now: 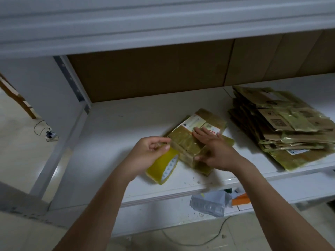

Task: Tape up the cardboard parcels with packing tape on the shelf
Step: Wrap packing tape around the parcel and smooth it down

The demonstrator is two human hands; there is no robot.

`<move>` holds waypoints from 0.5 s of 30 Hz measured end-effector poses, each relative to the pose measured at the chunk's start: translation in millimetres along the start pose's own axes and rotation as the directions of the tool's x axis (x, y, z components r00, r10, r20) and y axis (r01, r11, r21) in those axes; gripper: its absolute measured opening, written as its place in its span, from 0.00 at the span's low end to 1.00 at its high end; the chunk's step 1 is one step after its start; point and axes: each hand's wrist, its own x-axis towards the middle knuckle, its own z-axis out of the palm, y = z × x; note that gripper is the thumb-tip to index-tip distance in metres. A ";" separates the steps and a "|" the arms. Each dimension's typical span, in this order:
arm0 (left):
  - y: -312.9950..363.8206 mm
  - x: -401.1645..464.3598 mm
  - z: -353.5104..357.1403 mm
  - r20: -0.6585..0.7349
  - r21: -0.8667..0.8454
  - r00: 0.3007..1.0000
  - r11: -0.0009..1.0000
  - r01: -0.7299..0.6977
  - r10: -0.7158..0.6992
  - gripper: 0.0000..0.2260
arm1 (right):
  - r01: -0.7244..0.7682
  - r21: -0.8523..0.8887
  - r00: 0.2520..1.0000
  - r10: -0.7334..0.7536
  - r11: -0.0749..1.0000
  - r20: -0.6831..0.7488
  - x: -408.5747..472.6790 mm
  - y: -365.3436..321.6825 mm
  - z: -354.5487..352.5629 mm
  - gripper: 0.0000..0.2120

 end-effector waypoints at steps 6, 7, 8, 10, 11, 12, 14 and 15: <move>-8.0 7.6 7.3 0.004 -0.122 0.978 0.971 0.207 -0.209 0.19 | -0.023 0.003 0.999 0.023 1.000 -0.024 3.4 -5.9 4.3 0.48; -9.3 9.4 6.2 0.006 -0.125 0.974 0.966 0.227 -0.228 0.20 | -0.018 -0.004 0.997 0.018 1.000 -0.076 2.7 -6.6 8.0 0.49; -9.8 10.6 5.5 0.011 -0.129 0.970 0.962 0.241 -0.242 0.19 | -0.015 -0.010 0.993 0.014 1.000 -0.119 2.8 -6.3 11.7 0.47; -9.2 11.2 4.0 0.022 -0.140 0.963 0.953 0.267 -0.267 0.17 | -0.019 -0.006 0.987 0.017 1.000 -0.160 2.9 -6.4 16.5 0.39; -9.4 11.8 3.1 0.024 -0.143 0.959 0.949 0.282 -0.281 0.14 | -0.019 -0.006 0.986 0.018 1.000 -0.166 2.8 -7.0 17.4 0.37; -9.4 12.3 2.8 0.024 -0.141 0.954 0.944 0.298 -0.298 0.12 | -0.019 -0.010 0.986 0.017 1.000 -0.165 3.0 -7.7 17.1 0.36; -10.7 13.0 2.7 0.025 -0.139 0.946 0.936 0.324 -0.324 0.10 | -0.018 -0.027 0.987 0.013 0.999 -0.161 4.0 -7.8 16.5 0.36; -12.5 13.3 2.6 0.029 -0.142 0.943 0.932 0.332 -0.332 0.10 | -0.022 -0.032 0.987 0.017 0.999 -0.162 4.1 -8.5 16.1 0.36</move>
